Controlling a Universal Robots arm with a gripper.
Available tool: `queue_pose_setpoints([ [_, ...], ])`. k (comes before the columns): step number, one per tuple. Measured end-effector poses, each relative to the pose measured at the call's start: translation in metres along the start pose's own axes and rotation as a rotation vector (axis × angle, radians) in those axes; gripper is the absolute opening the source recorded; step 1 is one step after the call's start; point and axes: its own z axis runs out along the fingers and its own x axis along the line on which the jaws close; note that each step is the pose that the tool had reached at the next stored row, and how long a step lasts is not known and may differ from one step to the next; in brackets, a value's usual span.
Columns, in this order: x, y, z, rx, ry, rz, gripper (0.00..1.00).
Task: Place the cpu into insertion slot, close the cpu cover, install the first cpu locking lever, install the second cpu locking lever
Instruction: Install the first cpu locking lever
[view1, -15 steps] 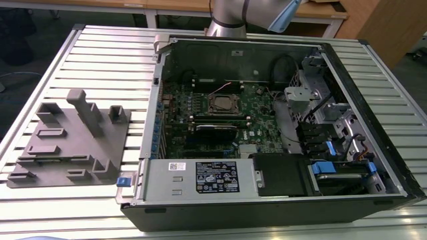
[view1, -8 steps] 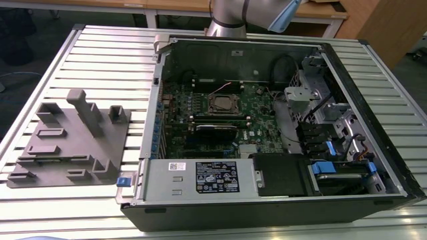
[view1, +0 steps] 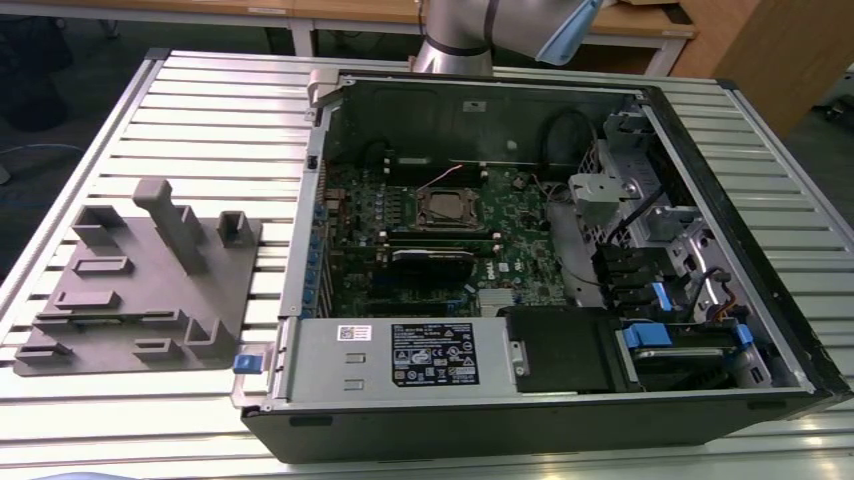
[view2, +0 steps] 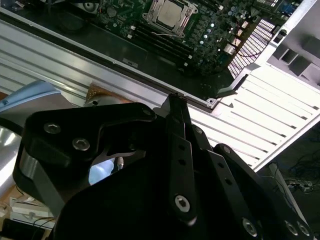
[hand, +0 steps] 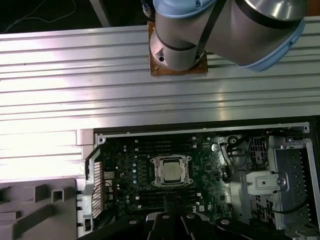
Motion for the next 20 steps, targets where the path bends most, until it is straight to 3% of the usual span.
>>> queue_pose_setpoints([
  [15,0.0002,-0.0046,0.0268,-0.0001,-0.0001,0.0,0.11],
  [20,0.0002,-0.0047,0.0277,0.0,0.0,0.0,0.11],
])
